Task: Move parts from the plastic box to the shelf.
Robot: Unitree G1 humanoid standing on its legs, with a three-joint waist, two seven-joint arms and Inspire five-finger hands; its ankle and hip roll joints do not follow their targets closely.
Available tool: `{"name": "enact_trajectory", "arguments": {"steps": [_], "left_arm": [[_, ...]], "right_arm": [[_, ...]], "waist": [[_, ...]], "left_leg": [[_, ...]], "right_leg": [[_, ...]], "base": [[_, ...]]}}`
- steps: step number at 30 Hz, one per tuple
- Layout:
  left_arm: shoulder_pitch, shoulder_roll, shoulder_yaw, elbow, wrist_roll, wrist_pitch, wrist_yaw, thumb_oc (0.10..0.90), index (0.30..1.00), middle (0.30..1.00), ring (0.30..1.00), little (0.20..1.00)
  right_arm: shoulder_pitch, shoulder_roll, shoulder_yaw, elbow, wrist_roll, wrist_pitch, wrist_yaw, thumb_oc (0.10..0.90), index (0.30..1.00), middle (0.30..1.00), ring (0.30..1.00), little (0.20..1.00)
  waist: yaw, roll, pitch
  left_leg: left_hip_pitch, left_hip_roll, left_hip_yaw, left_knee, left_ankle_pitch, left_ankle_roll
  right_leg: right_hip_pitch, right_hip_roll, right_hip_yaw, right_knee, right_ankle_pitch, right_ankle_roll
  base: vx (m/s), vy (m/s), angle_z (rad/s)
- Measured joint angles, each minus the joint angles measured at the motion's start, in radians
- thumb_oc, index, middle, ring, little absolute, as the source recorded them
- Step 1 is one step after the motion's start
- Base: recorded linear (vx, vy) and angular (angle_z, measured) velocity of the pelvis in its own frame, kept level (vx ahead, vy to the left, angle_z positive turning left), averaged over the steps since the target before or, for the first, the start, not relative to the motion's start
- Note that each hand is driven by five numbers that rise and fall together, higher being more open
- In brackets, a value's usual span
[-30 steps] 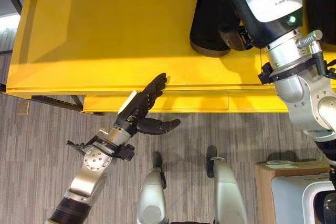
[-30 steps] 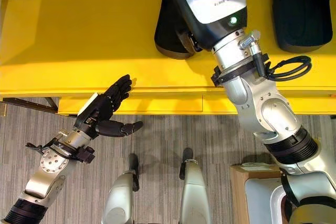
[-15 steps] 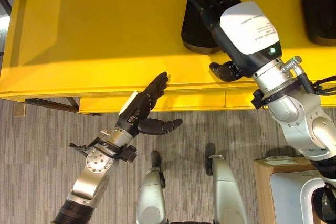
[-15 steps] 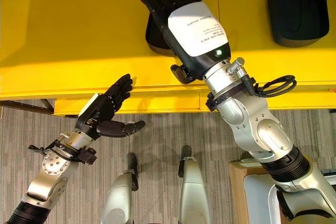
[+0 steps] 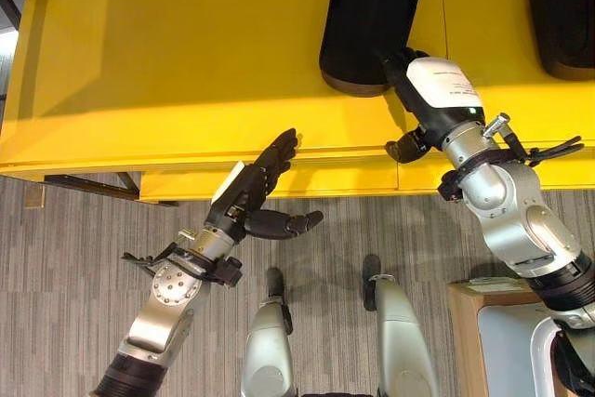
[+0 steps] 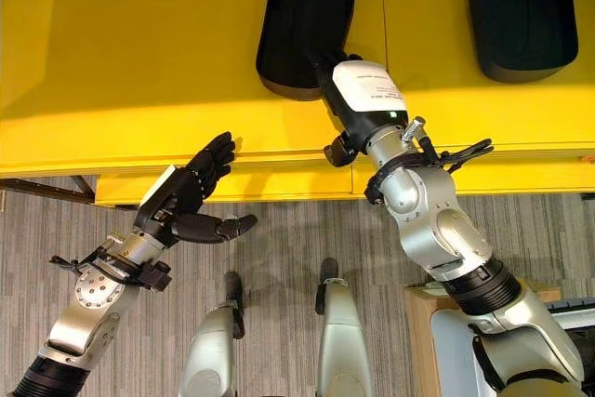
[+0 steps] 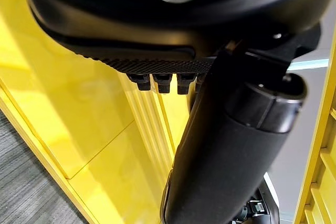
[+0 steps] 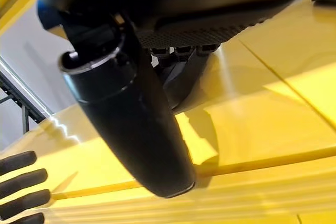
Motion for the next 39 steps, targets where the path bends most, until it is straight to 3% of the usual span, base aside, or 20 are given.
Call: {"name": "enact_trajectory", "arguments": {"steps": [7,10,12,16,24,39], "left_arm": [[-0.016,0.000,0.000,0.000,0.000,0.002,-0.002,0.900,1.000,1.000,1.000,1.000],[-0.021,-0.002,0.000,0.000,0.000,0.020,-0.009,0.900,1.000,1.000,1.000,1.000],[-0.023,-0.002,0.001,0.001,0.000,0.020,-0.030,0.900,1.000,1.000,1.000,1.000],[-0.005,0.001,0.010,0.001,-0.001,0.020,-0.046,0.900,1.000,1.000,1.000,1.000],[0.025,0.001,0.049,-0.004,-0.001,0.020,-0.083,0.900,1.000,1.000,1.000,1.000],[0.036,0.006,0.049,-0.003,0.000,0.019,-0.087,0.900,1.000,1.000,1.000,1.000]], "right_arm": [[-0.029,0.013,0.015,0.035,-0.046,-0.019,0.001,0.900,1.000,1.000,1.000,1.000],[-0.042,0.023,0.039,0.032,-0.238,-0.055,0.071,0.900,1.000,1.000,1.000,1.000],[-0.107,-0.046,0.094,0.067,-0.342,-0.131,0.138,0.900,1.000,1.000,1.000,1.000],[-0.117,-0.166,0.173,0.027,-0.472,-0.221,0.217,0.900,1.000,1.000,1.000,1.000],[-0.144,-0.254,0.204,0.001,-0.539,-0.233,0.343,0.900,1.000,1.000,1.000,1.000],[-0.146,-0.259,0.203,0.041,-0.506,-0.175,0.364,0.900,1.000,1.000,1.000,1.000]], "waist": [[0.003,0.001,0.000],[0.009,0.002,-0.001],[0.026,0.003,-0.002],[0.047,0.003,-0.002],[0.052,-0.017,-0.005],[0.054,-0.040,-0.004]], "left_leg": [[0.002,0.002,-0.005,-0.002,0.007,0.003],[0.001,0.003,-0.007,-0.003,0.007,0.003],[-0.002,0.005,-0.015,-0.003,0.011,0.001],[-0.008,0.006,-0.029,-0.002,0.013,0.002],[-0.006,0.015,-0.032,0.000,0.012,0.002],[-0.005,0.023,-0.032,0.009,0.010,0.001]], "right_leg": [[0.000,0.001,-0.001,0.006,-0.002,-0.005],[0.000,0.001,-0.009,0.008,-0.003,-0.007],[0.001,0.001,-0.015,0.007,-0.002,-0.009],[0.005,0.001,-0.021,0.002,-0.004,-0.005],[0.022,0.009,-0.028,-0.017,0.007,-0.013],[0.038,0.018,-0.031,-0.040,0.020,-0.009]], "base": [[0.00,0.001,0.00],[-0.01,-0.020,0.02],[0.00,-0.033,0.08],[0.02,-0.035,0.07],[0.01,-0.021,0.00],[0.00,-0.003,-0.01]]}}
